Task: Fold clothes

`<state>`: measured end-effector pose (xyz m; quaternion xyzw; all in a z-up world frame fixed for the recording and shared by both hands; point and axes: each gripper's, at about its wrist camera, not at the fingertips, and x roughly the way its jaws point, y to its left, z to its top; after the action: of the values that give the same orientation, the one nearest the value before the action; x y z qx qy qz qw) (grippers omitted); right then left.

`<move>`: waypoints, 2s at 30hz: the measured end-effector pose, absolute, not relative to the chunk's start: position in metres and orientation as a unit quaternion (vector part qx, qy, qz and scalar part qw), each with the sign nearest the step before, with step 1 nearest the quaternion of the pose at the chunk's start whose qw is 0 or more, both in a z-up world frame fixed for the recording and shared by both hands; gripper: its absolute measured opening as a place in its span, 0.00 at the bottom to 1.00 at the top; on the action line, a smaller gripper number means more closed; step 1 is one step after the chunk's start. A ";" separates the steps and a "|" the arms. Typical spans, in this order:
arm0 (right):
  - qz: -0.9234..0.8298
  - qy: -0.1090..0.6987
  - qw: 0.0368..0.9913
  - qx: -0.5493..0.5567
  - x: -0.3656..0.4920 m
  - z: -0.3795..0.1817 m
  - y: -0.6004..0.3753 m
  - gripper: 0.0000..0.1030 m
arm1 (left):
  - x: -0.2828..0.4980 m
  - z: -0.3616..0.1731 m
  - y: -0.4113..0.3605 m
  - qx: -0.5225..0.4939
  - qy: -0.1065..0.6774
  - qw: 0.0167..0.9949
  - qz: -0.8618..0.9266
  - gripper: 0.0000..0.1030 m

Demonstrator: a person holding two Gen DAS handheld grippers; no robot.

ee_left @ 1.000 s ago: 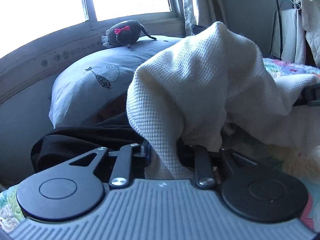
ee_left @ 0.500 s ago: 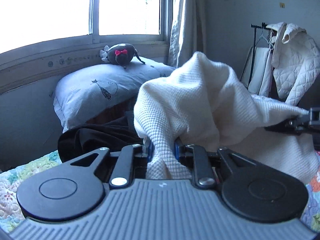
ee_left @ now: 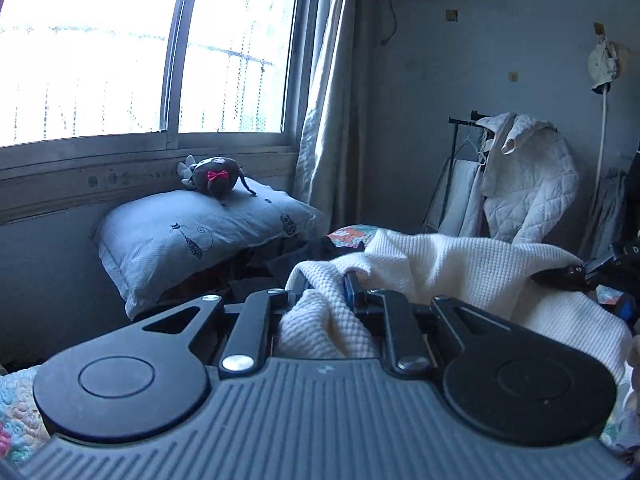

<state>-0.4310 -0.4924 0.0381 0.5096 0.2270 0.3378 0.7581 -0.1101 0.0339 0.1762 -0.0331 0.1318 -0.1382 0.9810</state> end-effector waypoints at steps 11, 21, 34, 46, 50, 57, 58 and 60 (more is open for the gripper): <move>0.035 0.336 0.896 0.287 -0.150 -0.007 -0.439 0.25 | -0.014 0.061 0.030 0.012 0.295 0.950 -0.100 0.17; 0.066 0.303 0.939 0.152 -0.111 0.029 -0.381 0.44 | -0.029 -0.016 0.016 -0.017 0.417 0.892 -0.175 0.66; 0.149 0.435 0.887 0.040 -0.199 0.026 -0.350 0.59 | -0.038 -0.047 -0.001 -0.009 0.460 0.869 -0.181 0.69; 0.101 0.480 0.871 -0.010 -0.229 0.058 -0.379 0.59 | -0.045 -0.043 0.003 0.008 0.464 0.870 -0.166 0.72; 0.094 0.465 0.880 -0.011 -0.244 0.084 -0.394 0.64 | -0.046 -0.043 0.003 0.009 0.463 0.870 -0.168 0.72; 0.145 0.370 0.914 -0.080 -0.164 0.019 -0.325 0.86 | -0.047 -0.044 0.001 0.010 0.465 0.869 -0.170 0.72; 0.154 0.361 0.916 -0.085 -0.151 0.002 -0.311 0.86 | -0.048 -0.043 0.002 0.011 0.465 0.869 -0.169 0.72; 0.166 0.344 0.918 -0.107 -0.128 -0.030 -0.277 0.85 | -0.050 -0.044 0.001 0.008 0.465 0.869 -0.168 0.75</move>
<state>-0.1279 -0.2766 -0.0302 -0.1073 0.3444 0.1661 0.9178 -0.0501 0.0008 -0.0444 0.0083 0.4646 -0.1683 0.8693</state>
